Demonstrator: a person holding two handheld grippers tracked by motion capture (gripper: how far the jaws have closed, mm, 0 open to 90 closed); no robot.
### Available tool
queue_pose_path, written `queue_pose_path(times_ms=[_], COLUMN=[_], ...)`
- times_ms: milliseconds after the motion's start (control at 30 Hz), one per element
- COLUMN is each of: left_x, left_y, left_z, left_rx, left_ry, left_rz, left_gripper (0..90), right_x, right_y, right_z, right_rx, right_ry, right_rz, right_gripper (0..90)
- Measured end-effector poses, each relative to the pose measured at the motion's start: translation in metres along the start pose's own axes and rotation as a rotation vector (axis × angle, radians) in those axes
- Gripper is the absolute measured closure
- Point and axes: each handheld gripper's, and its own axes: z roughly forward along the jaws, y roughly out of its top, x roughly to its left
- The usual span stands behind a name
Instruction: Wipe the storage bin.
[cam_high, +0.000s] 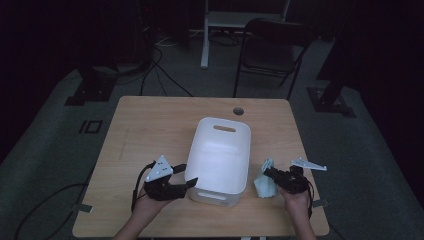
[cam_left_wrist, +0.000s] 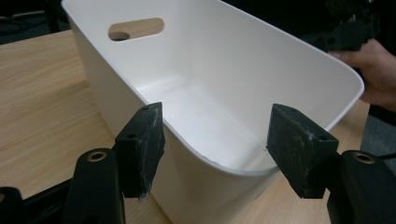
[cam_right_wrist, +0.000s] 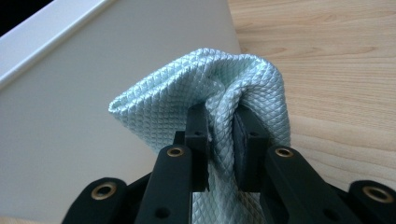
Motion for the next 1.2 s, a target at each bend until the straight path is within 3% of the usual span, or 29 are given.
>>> queue_pose_path(times_ms=[267, 500, 700, 1100, 1200], left_x=[-0.009, -0.011, -0.003, 0.013, 0.020], left_y=[0.001, 0.003, 0.012, 0.033, 0.038], left_z=[0.005, 0.006, 0.006, 0.016, 0.022], left_rx=[0.009, 0.012, 0.000, -0.033, -0.039], left_ry=[-0.062, -0.089, -0.119, -0.098, -0.108], left_rz=[0.006, 0.006, -0.009, 0.036, 0.015], left_gripper=[37.7, 37.8, 37.9, 37.8, 37.7], right_x=[-0.001, -0.001, -0.003, -0.003, -0.003], right_y=[0.000, 0.000, 0.000, 0.000, -0.001], right_z=[0.000, 0.000, -0.003, -0.005, -0.005], right_rx=[0.003, 0.007, -0.003, -0.008, -0.004], right_ry=[-0.001, -0.007, -0.006, -0.004, -0.002], right_rz=[0.000, -0.004, -0.002, -0.006, -0.005], right_gripper=[78.2, 78.2, 78.2, 78.1, 78.1])
